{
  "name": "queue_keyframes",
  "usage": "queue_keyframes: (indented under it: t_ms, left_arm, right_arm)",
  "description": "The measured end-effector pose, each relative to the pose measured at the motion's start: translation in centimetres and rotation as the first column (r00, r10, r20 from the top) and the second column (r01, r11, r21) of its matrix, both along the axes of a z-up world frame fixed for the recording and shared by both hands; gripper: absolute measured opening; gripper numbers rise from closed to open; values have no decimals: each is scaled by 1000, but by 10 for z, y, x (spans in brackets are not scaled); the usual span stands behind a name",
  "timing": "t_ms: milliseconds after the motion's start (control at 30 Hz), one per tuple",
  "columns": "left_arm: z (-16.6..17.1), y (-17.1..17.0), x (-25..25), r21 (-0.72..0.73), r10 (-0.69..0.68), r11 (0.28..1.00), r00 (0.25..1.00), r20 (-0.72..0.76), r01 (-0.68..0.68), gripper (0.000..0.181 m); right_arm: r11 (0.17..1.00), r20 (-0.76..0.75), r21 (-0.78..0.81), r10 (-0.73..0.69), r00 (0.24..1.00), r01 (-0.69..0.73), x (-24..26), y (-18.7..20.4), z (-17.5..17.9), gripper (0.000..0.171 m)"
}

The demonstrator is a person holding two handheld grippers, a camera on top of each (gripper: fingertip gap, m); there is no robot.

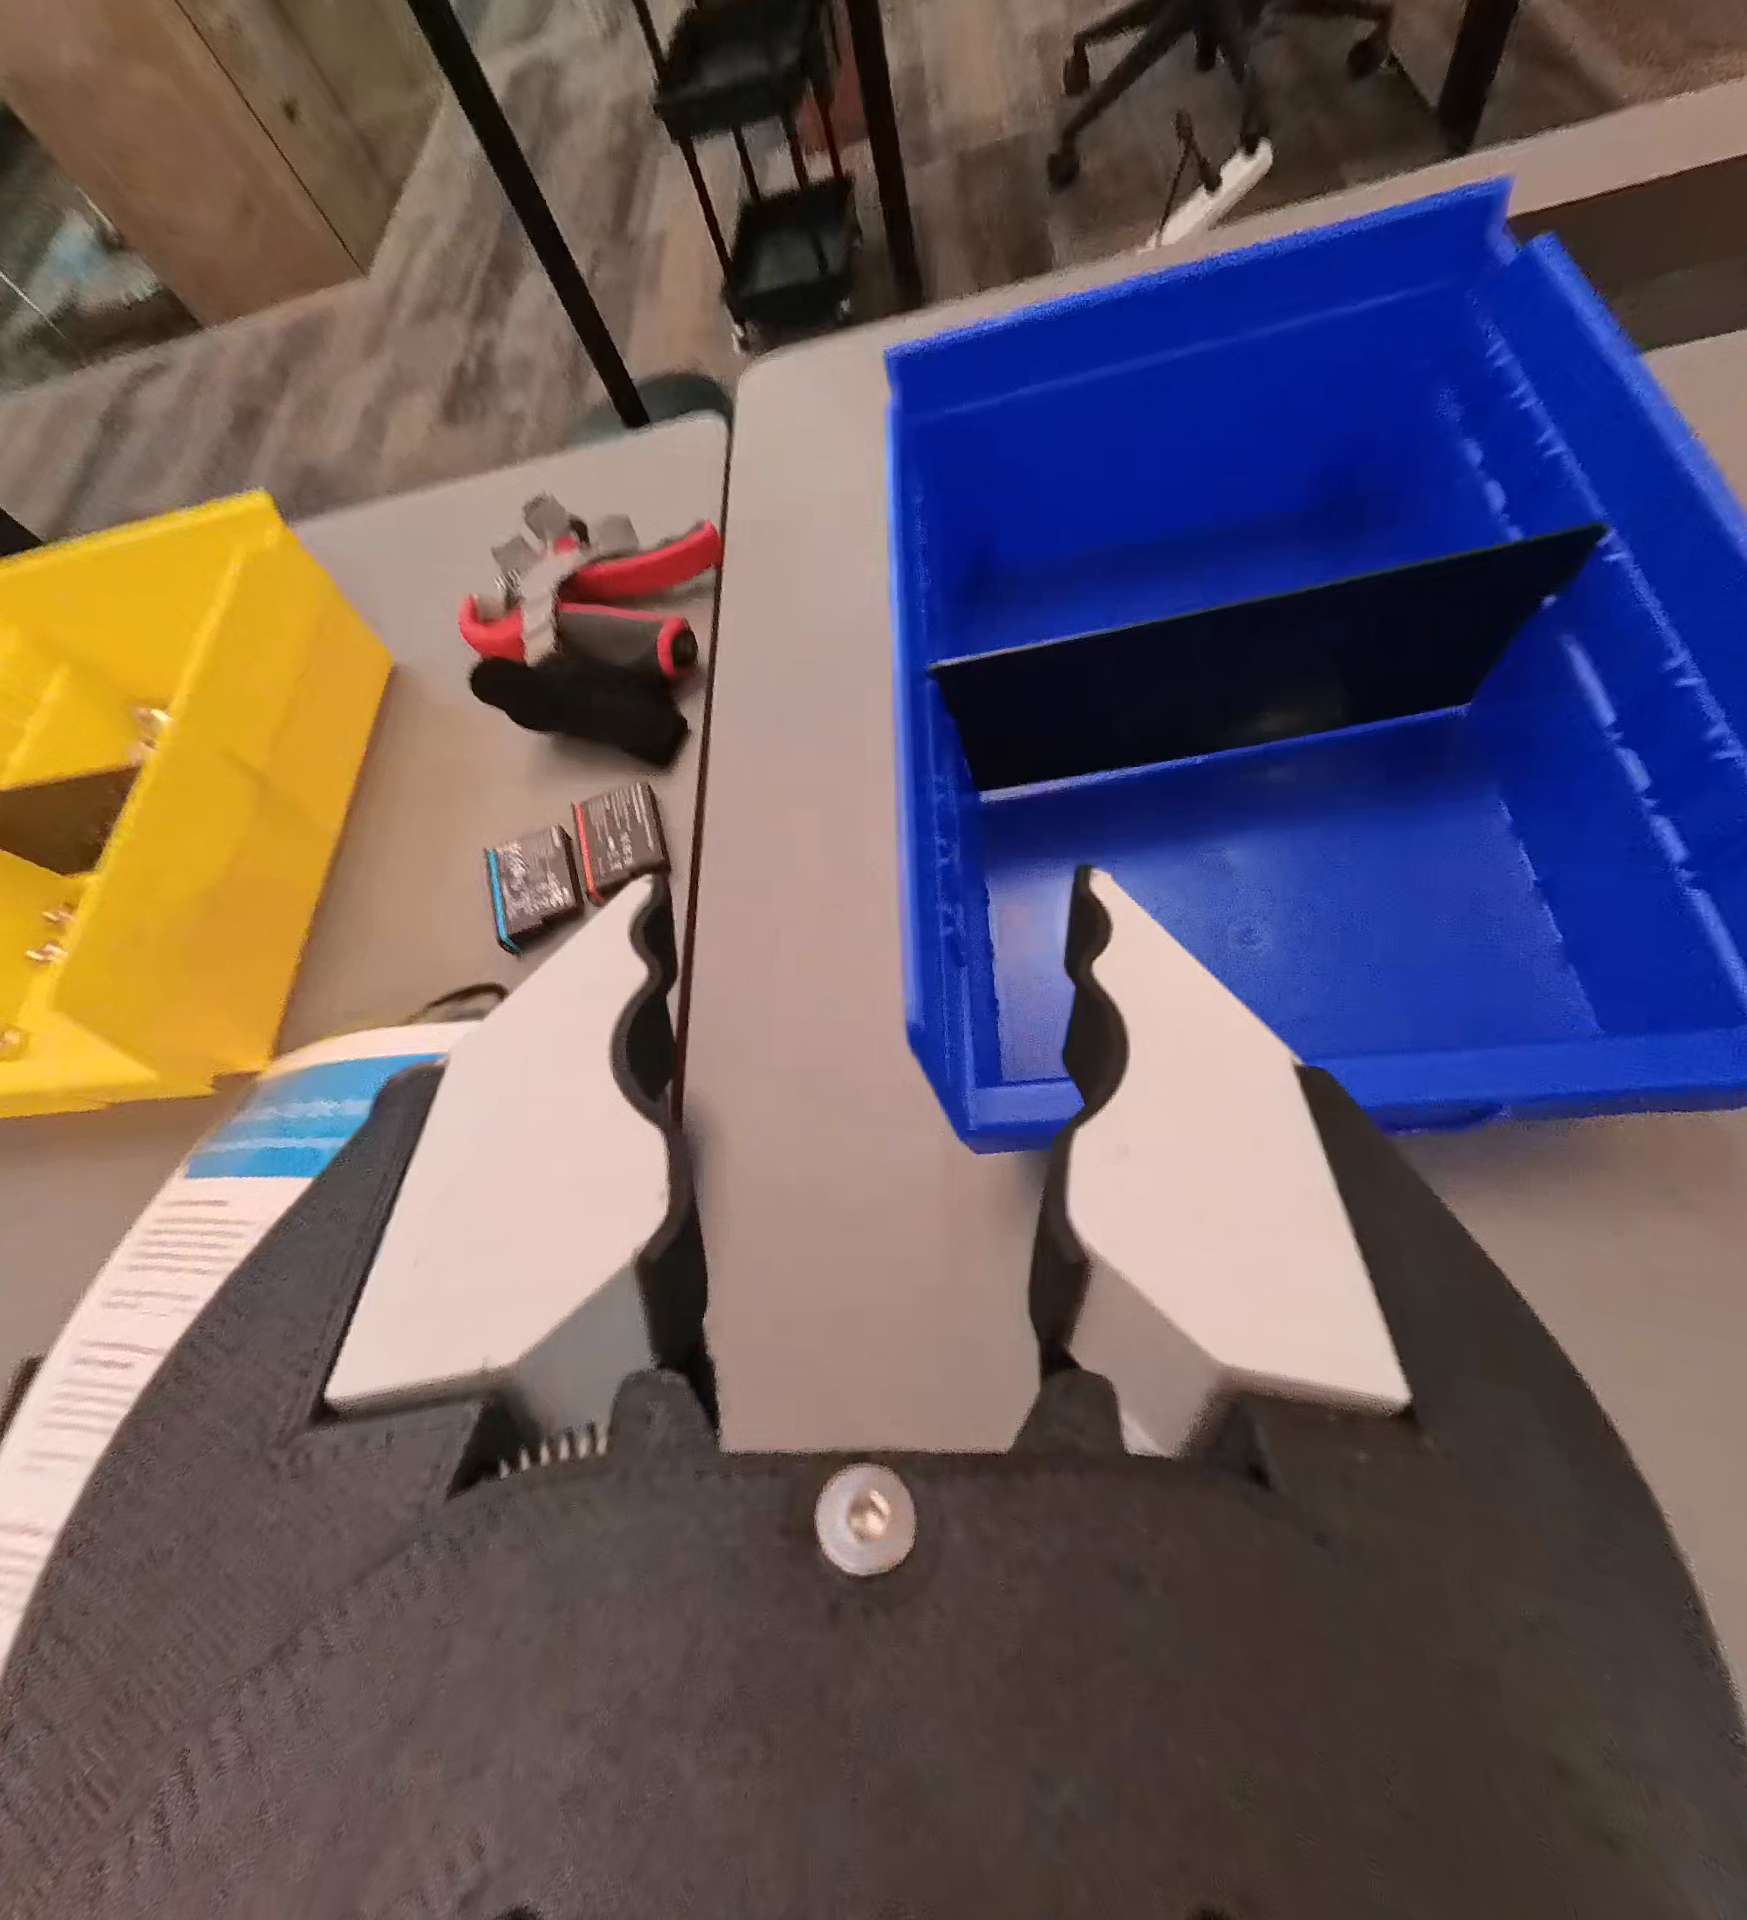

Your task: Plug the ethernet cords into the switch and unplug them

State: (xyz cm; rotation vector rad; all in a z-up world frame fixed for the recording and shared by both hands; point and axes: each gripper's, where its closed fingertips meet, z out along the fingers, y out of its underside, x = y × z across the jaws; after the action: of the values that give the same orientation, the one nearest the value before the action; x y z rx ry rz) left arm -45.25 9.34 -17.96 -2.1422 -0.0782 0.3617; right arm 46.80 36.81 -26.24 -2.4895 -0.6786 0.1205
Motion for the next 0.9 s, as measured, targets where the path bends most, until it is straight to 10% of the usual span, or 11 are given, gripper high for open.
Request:
queue_keyframes:
  t_ms: [333,533,900]
  left_arm:
    - [-98,44,-5,-188,-49,976,953,298,109,58]
    - [-115,63,-2,-176,-70,974,930,362,141,6]
    - [-102,62,6,-38,-66,995,890,451,94,3]
  right_arm:
    - [999,-1,-32,17,1000,-17,2,-1,-28,14]
    - [994,-84,-98,40,996,-48,0,-1,-35,14]
    - [994,-134,-98,37,990,-50,-18,-27,-32,3]
